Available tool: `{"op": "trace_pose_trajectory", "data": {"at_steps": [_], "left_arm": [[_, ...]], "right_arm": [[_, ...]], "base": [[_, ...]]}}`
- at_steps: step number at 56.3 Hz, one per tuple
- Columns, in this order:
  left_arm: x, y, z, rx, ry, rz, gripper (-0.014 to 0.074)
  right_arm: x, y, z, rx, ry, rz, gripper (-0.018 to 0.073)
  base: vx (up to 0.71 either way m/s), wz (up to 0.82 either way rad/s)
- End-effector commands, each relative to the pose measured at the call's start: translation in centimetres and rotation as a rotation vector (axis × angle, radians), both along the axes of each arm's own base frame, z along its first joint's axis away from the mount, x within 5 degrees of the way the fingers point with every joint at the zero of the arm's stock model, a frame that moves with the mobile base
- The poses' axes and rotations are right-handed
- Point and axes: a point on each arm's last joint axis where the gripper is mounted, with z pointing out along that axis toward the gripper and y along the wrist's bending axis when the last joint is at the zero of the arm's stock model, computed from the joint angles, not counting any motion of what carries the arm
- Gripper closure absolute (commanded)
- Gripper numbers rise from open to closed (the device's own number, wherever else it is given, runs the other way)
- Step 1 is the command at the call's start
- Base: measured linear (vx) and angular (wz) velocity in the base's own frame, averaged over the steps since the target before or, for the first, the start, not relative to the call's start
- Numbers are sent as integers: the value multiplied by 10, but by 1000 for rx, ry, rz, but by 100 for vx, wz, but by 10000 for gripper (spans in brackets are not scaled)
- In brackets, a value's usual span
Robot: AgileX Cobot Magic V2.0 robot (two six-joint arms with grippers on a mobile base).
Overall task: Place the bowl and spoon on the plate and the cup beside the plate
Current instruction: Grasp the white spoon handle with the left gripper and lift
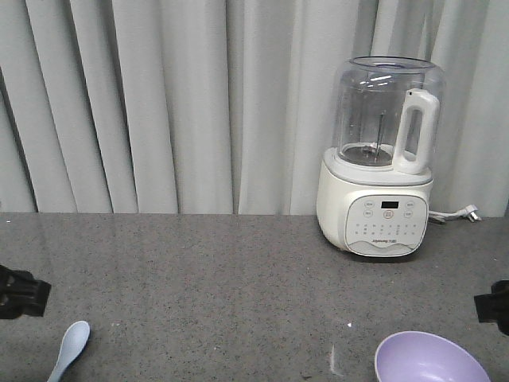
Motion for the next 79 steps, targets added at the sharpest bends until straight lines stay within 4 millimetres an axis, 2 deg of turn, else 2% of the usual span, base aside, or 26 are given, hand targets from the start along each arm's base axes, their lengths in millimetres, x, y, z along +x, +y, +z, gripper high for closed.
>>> {"op": "trace_pose_trajectory", "data": {"at_steps": [1,9,19,32,51,59,67,72,79], "left_arm": [[14,-6,-3,-22,8,-15,45],[34,-13,-34,-53,105,-48,45],[53,-17,-62,-58,186,-57,52],[72,-18,-73,-27,245,-56,89],[78,-15,-88,24,292,-24,181],[78,-15,-89,25,295,-27,300],[77,-15,-89,41,306,-67,591],[76,-16,-85,24,296,-78,605],[75,-19,-70,-20,228,-81,604]], "right_arm": [[6,-1,15,-17,-99,10,34],[9,-2,15,-31,-111,12,34],[9,-2,16,-32,-118,12,34],[9,-4,16,-59,-119,12,34],[9,-4,16,-66,-120,12,34],[9,-5,16,-81,-119,13,34],[8,-5,15,-79,-103,7,34],[6,-6,13,-77,-75,0,34],[3,-7,10,-63,-31,-24,34]], "base": [[0,0],[0,0],[0,0],[0,0],[0,0],[0,0],[0,0],[0,0],[0,0]]}}
